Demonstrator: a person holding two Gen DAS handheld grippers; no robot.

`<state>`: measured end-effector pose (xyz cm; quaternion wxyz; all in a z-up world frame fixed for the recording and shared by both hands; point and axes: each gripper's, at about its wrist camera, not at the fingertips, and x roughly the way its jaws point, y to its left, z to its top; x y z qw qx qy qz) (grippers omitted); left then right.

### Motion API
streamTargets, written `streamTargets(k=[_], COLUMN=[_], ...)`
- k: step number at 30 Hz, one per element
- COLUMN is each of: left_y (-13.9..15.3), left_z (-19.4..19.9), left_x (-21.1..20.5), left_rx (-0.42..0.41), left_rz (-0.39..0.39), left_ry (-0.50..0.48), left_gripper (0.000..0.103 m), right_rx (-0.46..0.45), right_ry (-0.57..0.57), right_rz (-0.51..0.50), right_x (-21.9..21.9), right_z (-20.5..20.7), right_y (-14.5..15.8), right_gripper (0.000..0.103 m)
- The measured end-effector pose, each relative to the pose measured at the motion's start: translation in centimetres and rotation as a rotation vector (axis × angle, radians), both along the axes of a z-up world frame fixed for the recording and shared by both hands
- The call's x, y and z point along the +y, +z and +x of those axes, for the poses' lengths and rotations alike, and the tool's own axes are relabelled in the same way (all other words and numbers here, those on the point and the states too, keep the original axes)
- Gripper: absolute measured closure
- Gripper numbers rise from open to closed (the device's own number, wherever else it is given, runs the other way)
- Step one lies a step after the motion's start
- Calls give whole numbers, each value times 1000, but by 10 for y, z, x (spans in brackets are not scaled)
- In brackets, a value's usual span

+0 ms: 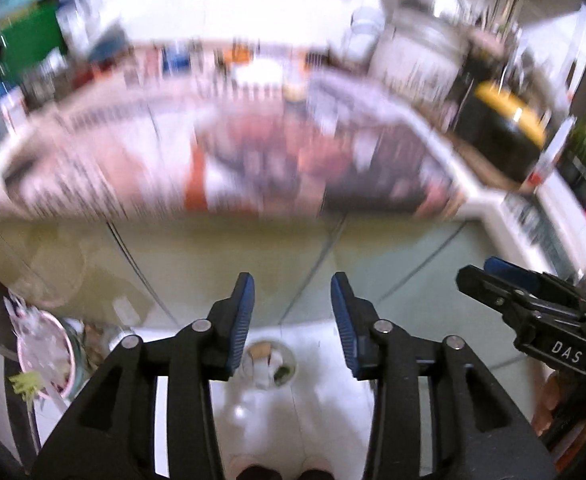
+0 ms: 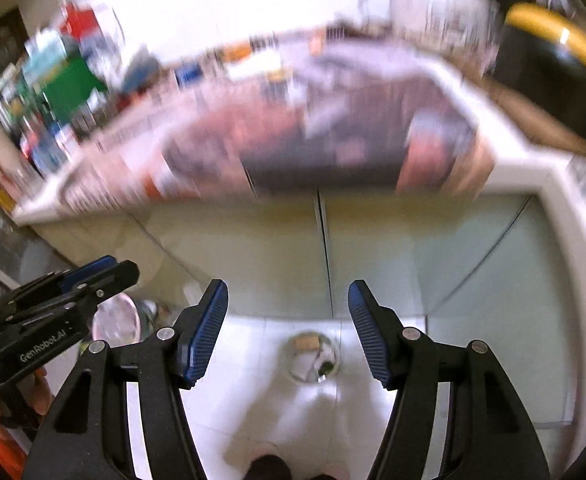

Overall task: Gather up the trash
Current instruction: 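Raise both tools back up to the counter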

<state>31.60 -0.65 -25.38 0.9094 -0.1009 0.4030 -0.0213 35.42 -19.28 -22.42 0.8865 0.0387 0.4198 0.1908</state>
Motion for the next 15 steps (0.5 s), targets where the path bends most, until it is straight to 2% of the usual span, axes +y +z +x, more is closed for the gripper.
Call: streamTargets(k=[3,6,8,9,10,12,15], left_y=[63,112,140,152,160,176,189], left_z=[-13,-24,-32,-36,-42,-46,-43], left_x=[6,16,26,29,32,39,49], left_rx=[-95,-168,-220,-251,-279,-334,-351], left_rz=[22,33,61,78,88,95,77], left_ry=[8,3,8,15,22,31,22], left_gripper=[52,39,17,11,5,4,2], right_rx=[-102,-179,-228,-247,-269,-307,-333], right_ry=[-34,-65,-91,-104,-120,-140,-161], right_rz=[9,0,-3,-3,5,26,37], right_x=[-2,0,0,1,2,1,2], right_z=[-15,-25,-33,-33,-36,-41,-42], right_y=[61,98,127,133,142,149,162], right_gripper=[44,44,42,41,35,29,26])
